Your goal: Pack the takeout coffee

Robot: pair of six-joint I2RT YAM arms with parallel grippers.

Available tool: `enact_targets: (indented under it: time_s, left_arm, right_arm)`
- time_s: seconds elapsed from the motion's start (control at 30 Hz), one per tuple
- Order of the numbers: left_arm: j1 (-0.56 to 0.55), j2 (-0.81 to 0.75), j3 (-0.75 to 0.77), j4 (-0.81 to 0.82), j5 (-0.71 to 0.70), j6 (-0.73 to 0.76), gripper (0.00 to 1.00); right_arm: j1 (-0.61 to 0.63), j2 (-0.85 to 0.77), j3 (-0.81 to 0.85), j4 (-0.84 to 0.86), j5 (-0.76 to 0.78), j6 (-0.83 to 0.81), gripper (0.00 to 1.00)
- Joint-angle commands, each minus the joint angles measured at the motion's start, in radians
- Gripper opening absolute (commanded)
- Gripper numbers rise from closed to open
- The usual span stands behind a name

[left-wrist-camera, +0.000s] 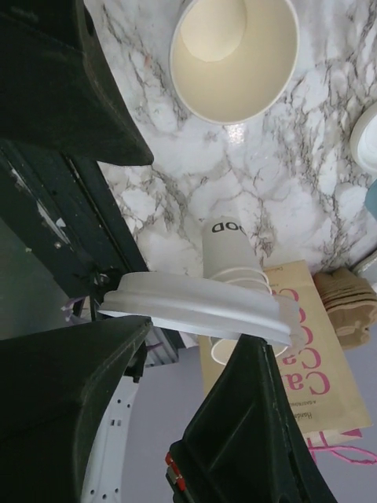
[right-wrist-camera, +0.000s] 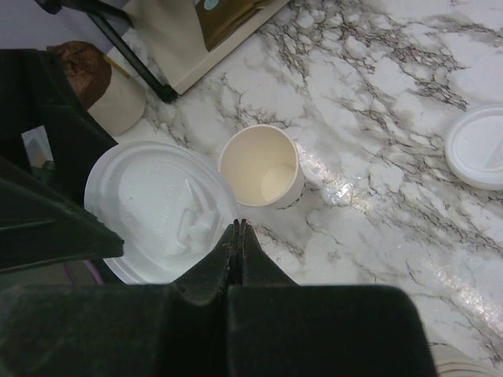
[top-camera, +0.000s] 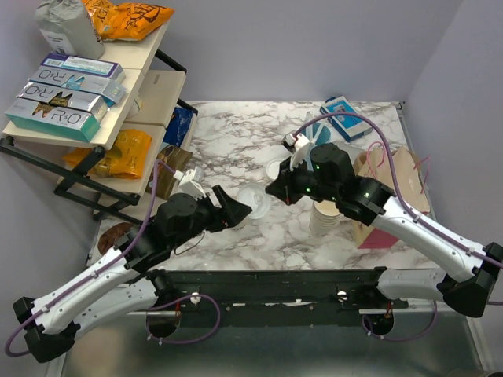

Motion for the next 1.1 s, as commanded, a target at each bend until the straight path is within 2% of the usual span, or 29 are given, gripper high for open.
enact_targets:
  time_s: [0.0,0.13,0.17,0.27,0.47,0.53,0.57,0.63,0.7,0.73,0.77,0.87,1.0,1.07]
  left_arm:
    - [-0.002,0.001,-0.029,0.107,0.068,-0.033,0.72]
    - [-0.002,0.016,-0.022,0.111,0.063,-0.037,0.45]
    - [-0.002,0.018,-0.023,0.111,0.063,-0.042,0.34]
    - [-0.002,0.018,-0.031,0.115,0.063,-0.062,0.17]
    - [-0.002,0.013,-0.042,0.134,0.042,-0.117,0.10]
    - [-0.002,0.012,-0.031,0.108,0.033,-0.146,0.10]
    - [-0.002,0.012,-0.028,0.098,0.028,-0.160,0.10]
    - [-0.002,0.007,-0.019,0.063,0.024,-0.201,0.10]
    - [-0.002,0.003,-0.008,0.034,0.028,-0.227,0.09]
    - [-0.002,0.001,0.012,-0.015,0.025,-0.267,0.09]
    - [-0.002,-0.002,0.023,-0.043,0.025,-0.287,0.09]
    - [0.003,-0.017,0.076,-0.182,0.002,-0.420,0.09]
    - [0.015,-0.057,0.127,-0.302,-0.045,-0.566,0.11]
    - [0.016,-0.065,0.168,-0.356,-0.073,-0.620,0.03]
  right_arm:
    - [0.022,-0.007,-0.022,0.032,-0.074,0.003,0.01]
    - [0.035,-0.007,-0.029,0.033,-0.077,0.000,0.01]
    - [0.036,-0.007,-0.031,0.036,-0.076,-0.002,0.01]
    - [0.039,-0.013,-0.044,0.044,-0.082,-0.014,0.01]
    - [0.042,-0.047,-0.089,0.119,-0.106,-0.087,0.01]
    - [0.041,-0.067,-0.100,0.134,-0.094,-0.111,0.21]
    - [0.042,-0.077,-0.107,0.172,-0.090,-0.147,0.39]
    - [0.042,-0.140,-0.162,0.241,-0.077,-0.199,0.53]
    - [0.044,-0.207,-0.240,0.405,-0.086,-0.351,0.69]
    - [0.047,-0.279,-0.326,0.467,-0.129,-0.418,0.72]
    - [0.056,-0.319,-0.380,0.569,-0.154,-0.565,0.75]
    - [0.076,-0.441,-0.550,0.753,-0.243,-0.782,0.81]
    - [0.091,-0.502,-0.630,0.834,-0.346,-0.934,0.85]
    - [0.102,-0.492,-0.620,0.835,-0.347,-0.976,0.85]
